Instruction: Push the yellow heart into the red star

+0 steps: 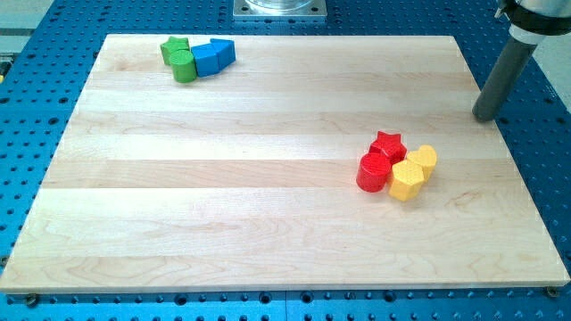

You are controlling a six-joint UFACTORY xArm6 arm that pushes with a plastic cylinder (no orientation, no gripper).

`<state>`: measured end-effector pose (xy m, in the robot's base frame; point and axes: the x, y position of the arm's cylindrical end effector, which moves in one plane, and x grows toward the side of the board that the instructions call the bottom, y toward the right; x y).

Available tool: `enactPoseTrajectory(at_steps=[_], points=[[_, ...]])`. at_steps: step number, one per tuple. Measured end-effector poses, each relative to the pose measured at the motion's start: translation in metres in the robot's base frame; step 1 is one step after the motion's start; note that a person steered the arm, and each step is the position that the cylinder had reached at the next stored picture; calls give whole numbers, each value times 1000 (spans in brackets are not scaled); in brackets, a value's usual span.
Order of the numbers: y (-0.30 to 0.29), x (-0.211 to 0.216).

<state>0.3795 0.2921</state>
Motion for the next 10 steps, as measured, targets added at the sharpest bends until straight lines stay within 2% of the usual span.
enactPoseTrajectory(at_steps=[1,3,7,9,10], points=[[0,27],[-7,37],[-79,84],[-143,84],[-164,72]])
